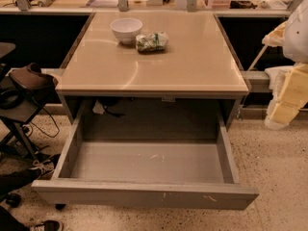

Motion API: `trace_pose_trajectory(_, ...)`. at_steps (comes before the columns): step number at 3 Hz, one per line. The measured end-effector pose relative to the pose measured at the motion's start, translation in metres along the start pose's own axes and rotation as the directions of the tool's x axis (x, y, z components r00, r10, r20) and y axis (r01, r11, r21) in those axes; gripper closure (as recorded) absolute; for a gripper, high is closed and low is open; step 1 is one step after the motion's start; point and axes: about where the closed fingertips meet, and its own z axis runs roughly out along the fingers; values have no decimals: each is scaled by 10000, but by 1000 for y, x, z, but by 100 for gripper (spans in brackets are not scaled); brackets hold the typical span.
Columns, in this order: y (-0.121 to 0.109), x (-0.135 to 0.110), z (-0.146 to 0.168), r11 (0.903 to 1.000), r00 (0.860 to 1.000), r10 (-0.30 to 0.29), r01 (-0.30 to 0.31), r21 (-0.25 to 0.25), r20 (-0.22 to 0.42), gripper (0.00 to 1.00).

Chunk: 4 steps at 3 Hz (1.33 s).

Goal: Close top drawer

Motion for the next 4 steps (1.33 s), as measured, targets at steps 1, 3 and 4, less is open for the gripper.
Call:
trace_pose_trajectory(1,0,0,0,10000,10000,0,0,0,0,0)
trace_pose_trajectory(3,52,-13,24,9981,9936,-570,544,290,977,0)
trace_pose_trajectory(4,105,-39,44,9978,9760,-460,348,562,2129,0)
